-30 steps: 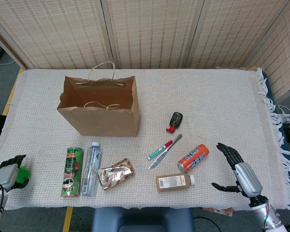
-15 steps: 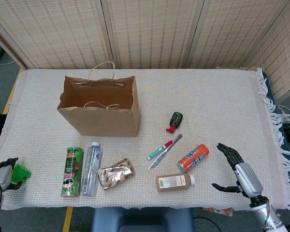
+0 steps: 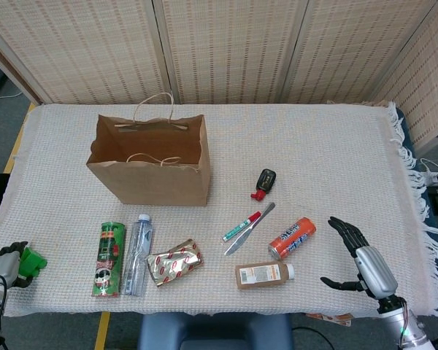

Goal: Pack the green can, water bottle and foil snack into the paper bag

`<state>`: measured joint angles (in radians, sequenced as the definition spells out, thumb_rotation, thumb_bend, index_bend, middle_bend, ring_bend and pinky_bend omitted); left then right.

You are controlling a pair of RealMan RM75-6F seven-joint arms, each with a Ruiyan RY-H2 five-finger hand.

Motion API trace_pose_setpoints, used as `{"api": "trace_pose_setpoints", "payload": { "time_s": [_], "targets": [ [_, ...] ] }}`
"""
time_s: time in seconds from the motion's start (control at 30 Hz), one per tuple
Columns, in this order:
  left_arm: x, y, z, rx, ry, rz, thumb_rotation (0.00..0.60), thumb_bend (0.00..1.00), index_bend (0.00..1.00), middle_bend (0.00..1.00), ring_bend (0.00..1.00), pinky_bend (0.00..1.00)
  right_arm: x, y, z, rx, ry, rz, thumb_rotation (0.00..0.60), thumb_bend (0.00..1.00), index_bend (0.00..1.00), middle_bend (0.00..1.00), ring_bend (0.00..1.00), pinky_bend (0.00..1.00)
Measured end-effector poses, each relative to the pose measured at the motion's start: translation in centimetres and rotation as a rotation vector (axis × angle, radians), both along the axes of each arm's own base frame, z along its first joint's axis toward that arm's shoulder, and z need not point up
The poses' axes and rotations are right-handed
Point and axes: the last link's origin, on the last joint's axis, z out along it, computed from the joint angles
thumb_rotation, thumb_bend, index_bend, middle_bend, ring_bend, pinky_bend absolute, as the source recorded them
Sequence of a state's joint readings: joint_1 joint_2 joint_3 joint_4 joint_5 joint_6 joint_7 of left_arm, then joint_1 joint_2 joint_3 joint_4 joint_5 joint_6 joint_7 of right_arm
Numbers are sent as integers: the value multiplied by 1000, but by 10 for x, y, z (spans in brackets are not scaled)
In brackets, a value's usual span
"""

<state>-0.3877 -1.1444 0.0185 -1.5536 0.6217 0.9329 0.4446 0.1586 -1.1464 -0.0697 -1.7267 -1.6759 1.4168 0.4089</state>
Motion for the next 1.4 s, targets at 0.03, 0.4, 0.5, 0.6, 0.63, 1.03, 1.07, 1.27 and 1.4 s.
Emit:
{"api": "trace_pose_setpoints", "payload": {
  "time_s": [0.03, 0.4, 0.5, 0.6, 0.63, 1.03, 1.07, 1.27, 1.4],
  "targets": [
    [-1, 0, -1, -2, 4, -1, 600, 336, 0, 0, 0, 131, 0, 0, 0, 0, 0, 0, 600, 0, 0, 0, 0, 0],
    [0, 3, -7, 20, 31, -41, 600, 646, 533, 573, 617, 735, 0, 0, 0, 4, -3, -6, 600, 0, 0, 0, 0, 0],
    [2, 4, -6, 37, 32, -56, 600, 656, 587, 625, 660, 759, 0, 0, 1, 5, -3, -6, 600, 0, 0, 0, 0, 0],
    [6, 7, -4, 72, 12, -71, 600, 662, 605, 642, 665, 761, 0, 0, 1, 5, -4, -6, 600, 0, 0, 0, 0, 0],
    [8, 9, -2, 93, 0, -80, 600, 663, 609, 647, 665, 761, 0, 0, 1, 5, -4, -7, 600, 0, 0, 0, 0, 0],
    [69, 47, 45, 585, -402, -184, 600, 665, 611, 646, 665, 756, 0, -1, 0, 12, -6, -8, 600, 0, 0, 0, 0, 0],
    [78, 52, 52, 637, -459, -199, 600, 664, 611, 646, 664, 755, 0, -1, 0, 14, -6, -7, 600, 0, 0, 0, 0, 0],
    [154, 90, 90, 834, -841, -362, 600, 658, 602, 639, 646, 737, 2, 0, -2, 24, -7, 2, 600, 0, 0, 0, 0, 0],
    [198, 109, 95, 785, -928, -477, 600, 657, 602, 638, 644, 734, 1, 0, -2, 28, -9, 1, 600, 0, 0, 0, 0, 0]
  ]
}}
